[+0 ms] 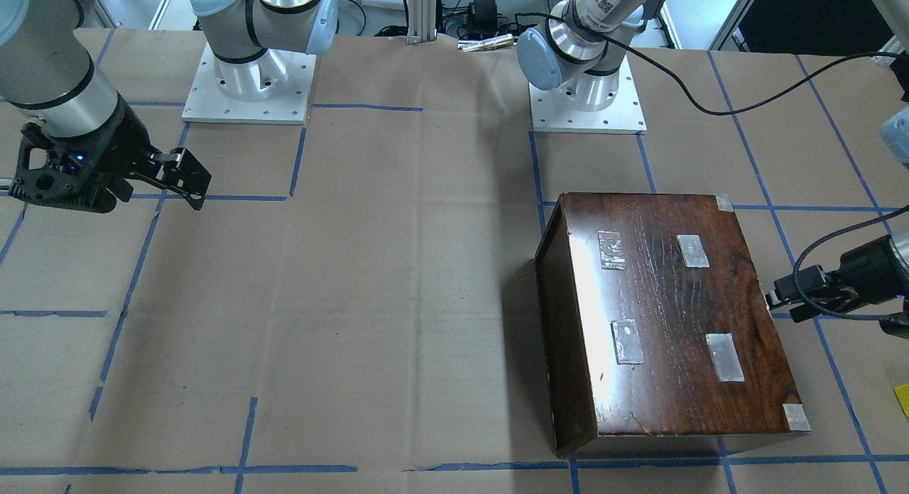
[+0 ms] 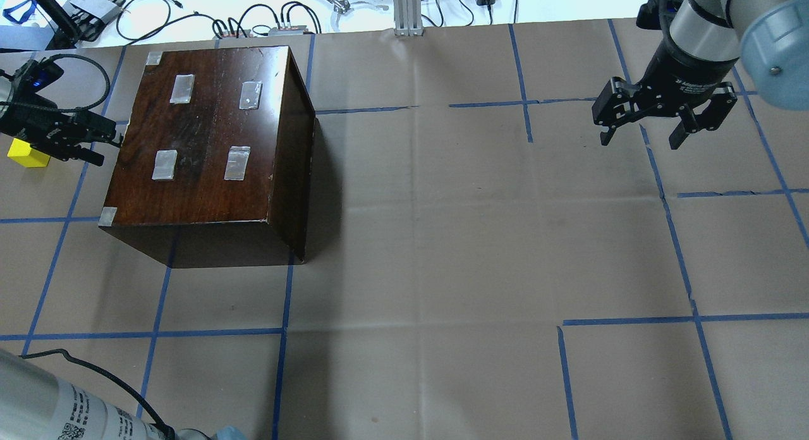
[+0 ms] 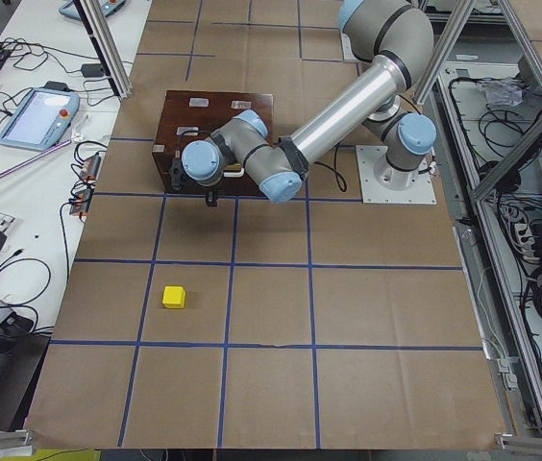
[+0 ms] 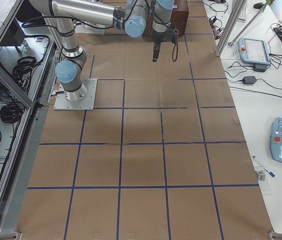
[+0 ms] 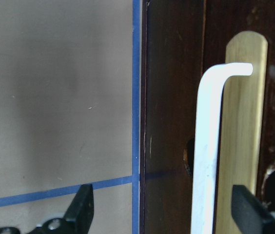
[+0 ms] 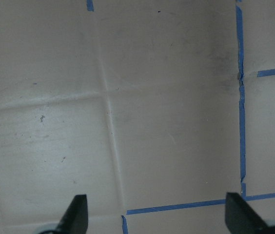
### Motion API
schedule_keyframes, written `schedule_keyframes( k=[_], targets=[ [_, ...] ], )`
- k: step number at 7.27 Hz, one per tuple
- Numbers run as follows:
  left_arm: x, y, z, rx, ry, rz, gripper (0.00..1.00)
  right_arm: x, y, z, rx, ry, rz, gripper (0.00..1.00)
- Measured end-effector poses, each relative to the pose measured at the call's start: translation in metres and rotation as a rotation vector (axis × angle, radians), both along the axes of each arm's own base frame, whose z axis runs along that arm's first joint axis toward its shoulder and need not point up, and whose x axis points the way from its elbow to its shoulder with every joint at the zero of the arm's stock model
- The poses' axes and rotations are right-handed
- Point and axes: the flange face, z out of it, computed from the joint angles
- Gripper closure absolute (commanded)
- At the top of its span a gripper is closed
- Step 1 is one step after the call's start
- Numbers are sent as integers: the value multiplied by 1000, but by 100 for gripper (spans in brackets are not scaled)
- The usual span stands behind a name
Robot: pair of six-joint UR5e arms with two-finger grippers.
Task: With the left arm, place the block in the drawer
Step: 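Hook the white handle with the left gripper and pull the drawer open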
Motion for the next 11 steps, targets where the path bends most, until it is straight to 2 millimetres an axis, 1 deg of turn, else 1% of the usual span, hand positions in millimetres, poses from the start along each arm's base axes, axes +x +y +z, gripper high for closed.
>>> schedule_keyframes(
  k=[3,5,8,11],
  targets=[
    [5,-8,-6,1,2,-2,1,0,0,0,0,0,0,0],
    [4,-12,-10,4,5,-5,1,0,0,0,1,0,0,0],
    [3,-12,-13,14,-8,-20,2,0,0,0,1,0,0,0],
    [11,-11,-11,42,-75,-38,2,0,0,0,0,0,0,0]
  ],
)
